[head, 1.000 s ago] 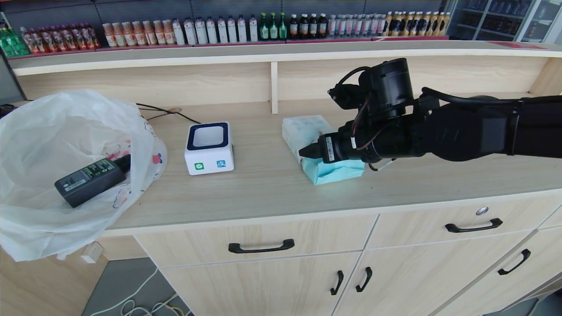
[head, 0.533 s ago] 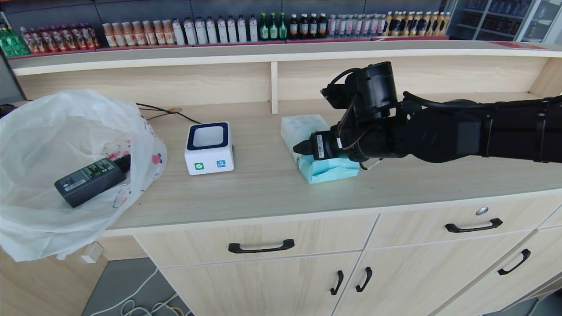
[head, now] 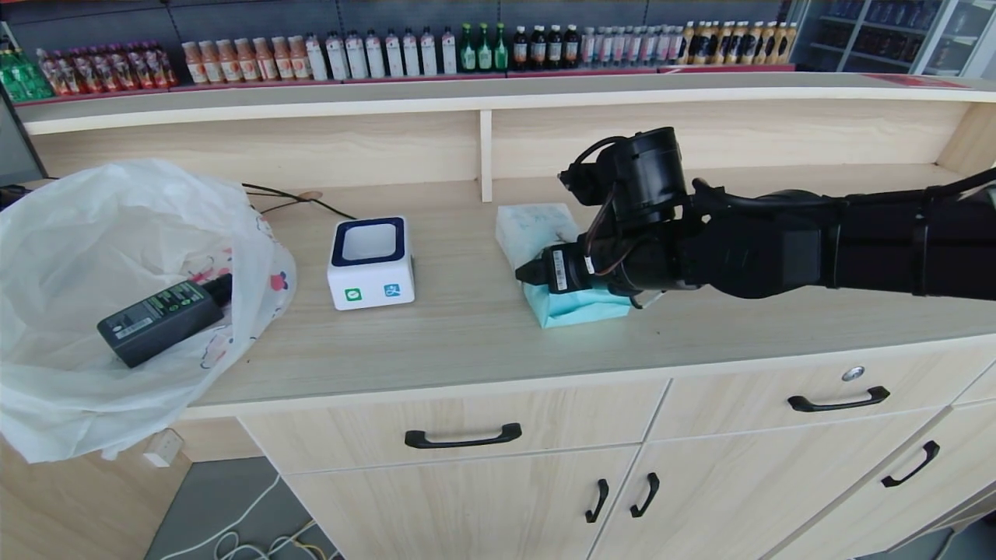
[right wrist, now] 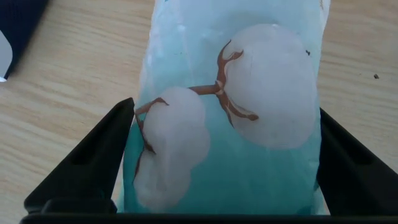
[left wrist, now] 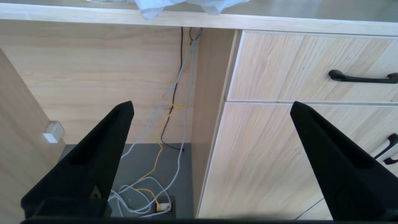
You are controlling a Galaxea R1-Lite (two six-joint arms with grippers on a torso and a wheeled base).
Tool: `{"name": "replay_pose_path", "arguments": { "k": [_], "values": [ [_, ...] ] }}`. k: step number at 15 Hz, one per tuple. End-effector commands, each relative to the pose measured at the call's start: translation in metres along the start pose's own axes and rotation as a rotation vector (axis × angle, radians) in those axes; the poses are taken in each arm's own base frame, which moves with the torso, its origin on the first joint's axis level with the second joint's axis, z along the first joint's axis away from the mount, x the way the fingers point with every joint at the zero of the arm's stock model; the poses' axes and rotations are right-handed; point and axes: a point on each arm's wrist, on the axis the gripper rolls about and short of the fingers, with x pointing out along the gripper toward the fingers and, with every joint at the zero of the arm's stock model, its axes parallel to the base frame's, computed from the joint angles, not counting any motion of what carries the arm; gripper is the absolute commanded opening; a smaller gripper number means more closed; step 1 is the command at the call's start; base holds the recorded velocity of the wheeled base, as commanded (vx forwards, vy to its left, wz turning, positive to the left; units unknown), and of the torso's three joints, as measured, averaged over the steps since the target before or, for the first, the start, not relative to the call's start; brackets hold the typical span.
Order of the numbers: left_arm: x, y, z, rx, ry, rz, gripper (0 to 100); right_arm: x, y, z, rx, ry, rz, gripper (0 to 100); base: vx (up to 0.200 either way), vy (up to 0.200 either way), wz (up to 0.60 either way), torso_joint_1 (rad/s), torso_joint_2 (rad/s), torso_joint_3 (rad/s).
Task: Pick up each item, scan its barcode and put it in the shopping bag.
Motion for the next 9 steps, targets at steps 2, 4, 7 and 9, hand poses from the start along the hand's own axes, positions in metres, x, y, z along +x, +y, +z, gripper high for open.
{"name": "replay_pose_path", "arguments": {
  "k": [2, 4, 7, 9],
  "values": [
    [0.0, 0.0, 0.0, 0.0, 0.0, 0.0, 100, 0.0077, -0.0009, -0.0095, -0.001, 0.034, -0.013, 100, 0.0, 0.0, 0.0, 0.0, 0.0, 0.0],
    [0.0, 0.0, 0.0, 0.0, 0.0, 0.0, 100, 0.0082, -0.0006, -0.0112, -0.003, 0.039, -0.02, 100, 0.0, 0.0, 0.0, 0.0, 0.0, 0.0],
    [0.0, 0.0, 0.0, 0.0, 0.0, 0.0, 100, 0.0142, -0.0004, -0.0159, -0.011, 0.054, -0.025, 100, 0.0, 0.0, 0.0, 0.0, 0.0, 0.0],
    [0.0, 0.0, 0.0, 0.0, 0.0, 0.0, 100, 0.0145, 0.0, -0.0127, -0.014, 0.042, -0.023, 0, 0.0, 0.0, 0.0, 0.0, 0.0, 0.0]
  ]
}}
